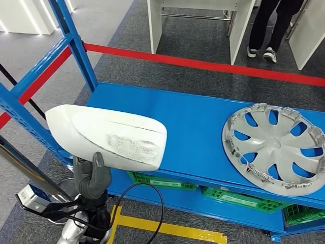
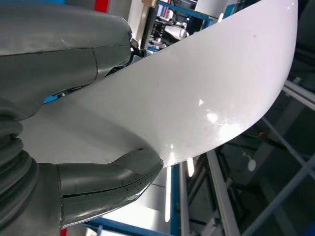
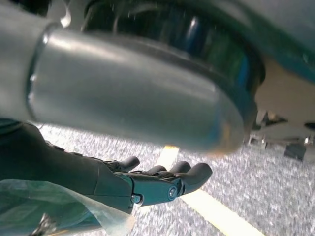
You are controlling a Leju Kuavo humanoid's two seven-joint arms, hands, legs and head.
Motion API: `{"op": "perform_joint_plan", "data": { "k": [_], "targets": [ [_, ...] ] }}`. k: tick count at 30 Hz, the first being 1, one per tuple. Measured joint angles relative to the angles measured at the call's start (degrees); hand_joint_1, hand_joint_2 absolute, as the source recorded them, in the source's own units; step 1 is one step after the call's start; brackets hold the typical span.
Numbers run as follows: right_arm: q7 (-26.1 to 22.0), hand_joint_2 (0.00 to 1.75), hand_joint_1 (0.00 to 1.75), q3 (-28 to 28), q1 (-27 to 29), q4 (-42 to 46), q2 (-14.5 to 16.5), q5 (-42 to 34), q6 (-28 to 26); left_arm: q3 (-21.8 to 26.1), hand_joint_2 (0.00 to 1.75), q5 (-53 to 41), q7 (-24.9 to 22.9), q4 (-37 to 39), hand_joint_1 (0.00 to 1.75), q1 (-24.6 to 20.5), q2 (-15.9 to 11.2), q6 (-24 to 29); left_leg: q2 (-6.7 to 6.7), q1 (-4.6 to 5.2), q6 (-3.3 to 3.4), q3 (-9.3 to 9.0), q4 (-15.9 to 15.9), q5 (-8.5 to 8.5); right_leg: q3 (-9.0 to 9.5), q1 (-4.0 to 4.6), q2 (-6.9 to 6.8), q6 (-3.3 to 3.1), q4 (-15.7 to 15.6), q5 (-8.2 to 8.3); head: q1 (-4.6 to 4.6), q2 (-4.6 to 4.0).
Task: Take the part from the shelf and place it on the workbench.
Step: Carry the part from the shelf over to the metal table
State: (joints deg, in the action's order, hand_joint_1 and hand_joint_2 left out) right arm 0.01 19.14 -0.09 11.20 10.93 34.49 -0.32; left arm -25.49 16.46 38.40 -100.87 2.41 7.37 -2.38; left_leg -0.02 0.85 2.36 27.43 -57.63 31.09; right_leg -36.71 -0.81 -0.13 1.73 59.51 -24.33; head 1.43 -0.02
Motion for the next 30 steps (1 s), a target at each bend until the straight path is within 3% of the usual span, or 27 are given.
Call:
{"op": "perform_joint_plan", "data": {
  "k": [1,2,3,5,6,7,8,10,12,14,16,18,20,21,22,23,24,25,27,28,30],
  "targets": [
    [-0.1,0.0,0.0,0.1,0.0,0.0,0.0,0.1,-0.1,0.0,1.75,0.0,0.0,0.0,1.75,0.0,0.0,0.0,0.1,-0.12,0.17,0.38,0.5,-0.78,-0.28,0.0,0.04,0.33,0.2,-0.68,-0.05,0.0],
    [-0.4,0.0,0.0,0.1,0.1,0.0,-0.1,0.3,-0.4,0.0,1.75,0.0,0.0,0.0,1.75,0.0,0.1,0.0,0.21,-0.3,0.39,0.88,1.0,-1.62,-0.75,0.04,0.08,0.6,1.2,-2.39,-0.16,0.0],
    [-0.9,0.0,0.0,0.2,0.1,0.0,-0.1,0.6,-0.9,0.0,1.75,0.0,0.0,0.0,1.75,0.0,0.1,0.0,0.32,-0.46,0.57,1.5,1.2,-2.36,-1.37,0.02,0.11,0.8,3.3,-5.1,-0.26,0.0],
    [-2.2,0.0,0.0,0.2,0.1,0.0,-0.2,1.3,-1.9,0.1,1.75,0.0,0.0,0.0,1.75,0.2,0.1,-0.2,0.39,-0.45,0.78,3.12,1.2,-3.69,-2.68,0.02,0.11,1.23,9.9,-10.25,-0.38,0.0],
    [-2.6,0.0,0.0,0.3,0.1,0.0,-0.2,1.4,-1.9,0.2,1.75,0.0,0.0,0.0,1.75,0.3,0.0,-0.5,0.46,-0.42,0.75,4.01,1.1,-4.33,-2.89,0.0,0.1,1.41,12.8,-11.15,-0.37,0.0],
    [-2.8,0.0,0.0,0.3,0.1,0.0,-0.3,1.3,-1.3,0.3,1.75,0.0,0.1,0.0,1.75,0.4,0.0,-0.8,0.53,-0.42,0.68,4.92,1.0,-4.95,-2.53,-0.01,0.09,1.58,14.4,-10.63,-0.36,0.0],
    [-3.1,0.0,0.0,0.3,0.2,0.0,-0.3,1.0,-0.2,0.4,1.75,0.0,0.2,0.0,1.75,0.5,0.0,-1.2,0.58,-0.45,0.56,5.74,0.8,-5.5,-1.2,-0.04,0.08,1.69,14.0,-8.99,-0.37,0.0],
    [-4.5,0.0,0.0,0.4,0.3,0.0,-0.5,0.6,1.8,0.5,1.75,-0.2,0.6,0.0,1.75,0.5,0.0,-1.9,0.59,-0.49,0.15,7.2,0.2,-6.39,3.99,-0.19,0.06,1.87,7.9,-6.35,-0.39,0.0],
    [-6.1,0.0,0.0,0.5,0.3,0.0,-0.5,0.6,2.5,0.7,1.75,-0.4,1.0,0.0,1.75,0.6,0.0,-2.2,0.59,-0.34,-0.41,8.19,-0.6,-7.08,9.3,-0.18,0.24,1.48,0.2,-7.14,-0.33,0.0],
    [-6.7,0.0,0.0,0.5,0.4,0.0,-0.5,0.7,2.5,0.8,1.75,-0.5,1.1,0.0,1.75,0.6,0.0,-2.3,0.61,-0.23,-0.96,8.62,-0.9,-7.89,10.73,0.01,0.45,0.62,-2.8,-8.32,-0.28,0.0],
    [-6.9,0.0,0.0,0.5,0.6,-0.1,-0.5,0.7,2.5,0.8,1.75,-0.5,1.2,0.0,1.75,0.7,-0.1,-2.4,0.47,-0.37,-1.61,9.06,-1.3,-7.54,9.77,-0.09,0.24,-0.52,-2.9,-7.76,-0.35,0.0],
    [-6.9,0.0,0.0,0.5,0.7,-0.1,-0.6,0.7,2.5,0.8,1.75,-0.5,1.2,0.0,1.75,0.9,-0.2,-2.4,0.3,-0.61,-2.38,10.01,-4.4,-3.38,8.64,-0.24,-0.12,-1.59,-2.9,-6.65,-0.23,0.0],
    [-6.9,0.0,0.0,0.5,0.7,-0.1,-0.6,0.7,2.5,0.8,1.75,-0.5,1.2,0.0,1.75,1.0,-0.2,-2.4,0.28,-0.82,-2.98,11.29,-11.4,2.33,7.49,-0.2,-0.3,-1.92,-2.8,-5.38,-0.04,0.0],
    [-6.9,0.0,0.0,0.5,0.8,-0.1,-0.6,0.7,2.5,0.8,1.75,-0.5,1.2,0.0,1.75,1.1,-0.3,-2.4,0.28,-0.91,-3.14,11.6,-14.6,3.72,6.79,-0.18,-0.36,-1.91,-2.7,-4.71,-0.04,0.0],
    [-6.9,0.0,0.0,0.5,0.8,-0.1,-0.6,0.7,2.5,0.8,1.75,-0.5,1.2,0.0,1.75,1.1,-0.4,-2.4,0.28,-0.98,-3.2,11.3,-16.5,3.82,6.03,-0.17,-0.42,-1.87,-2.6,-4.08,-0.04,0.0],
    [-6.9,0.0,0.0,0.5,0.8,-0.1,-0.6,0.7,2.5,0.8,1.75,-0.5,1.2,0.0,1.75,1.2,-0.4,-2.4,0.28,-1.03,-3.15,10.08,-16.2,2.69,5.11,-0.16,-0.46,-1.82,-2.3,-3.53,-0.05,0.0],
    [-6.9,0.0,0.0,0.5,0.9,-0.1,-0.6,0.7,2.5,0.8,1.75,-0.5,1.2,0.0,1.75,1.2,-0.4,-2.4,0.27,-1.05,-3.0,7.94,-13.8,1.06,4.27,-0.16,-0.46,-1.74,-2.1,-3.05,-0.03,0.0],
    [-6.9,0.0,0.0,0.5,0.9,-0.1,-0.6,0.7,2.5,0.8,1.75,-0.5,1.2,0.0,1.75,1.2,-0.5,-2.4,0.23,-1.05,-2.72,5.06,-9.7,-0.09,3.57,-0.16,-0.43,-1.61,-1.9,-2.63,-0.03,0.0],
    [-6.9,0.0,0.0,0.5,0.9,-0.1,-0.6,0.7,2.5,0.9,1.75,-0.5,1.2,0.0,1.75,1.2,-0.5,-2.4,0.1,-0.88,-2.11,0.06,-1.7,-0.49,2.63,-0.06,-0.31,-1.13,-1.6,-1.74,-0.07,0.0],
    [-6.9,0.0,0.0,0.5,0.9,-0.1,-0.6,0.7,2.5,0.9,1.75,-0.5,1.2,0.0,1.75,1.2,-0.5,-2.4,0.04,-0.74,-1.81,-1.06,0.5,-0.15,2.35,-0.06,-0.29,-0.75,-1.6,-1.22,-0.06,0.0],
    [-6.9,0.0,0.0,0.5,1.0,-0.1,-0.6,0.7,2.5,0.9,1.75,-0.5,1.2,0.0,1.75,1.2,-0.5,-2.4,0.05,-0.55,-1.23,-0.77,1.5,-0.55,1.99,-0.15,-0.27,0.12,-2.0,-0.19,-0.09,0.0]
  ]
}}
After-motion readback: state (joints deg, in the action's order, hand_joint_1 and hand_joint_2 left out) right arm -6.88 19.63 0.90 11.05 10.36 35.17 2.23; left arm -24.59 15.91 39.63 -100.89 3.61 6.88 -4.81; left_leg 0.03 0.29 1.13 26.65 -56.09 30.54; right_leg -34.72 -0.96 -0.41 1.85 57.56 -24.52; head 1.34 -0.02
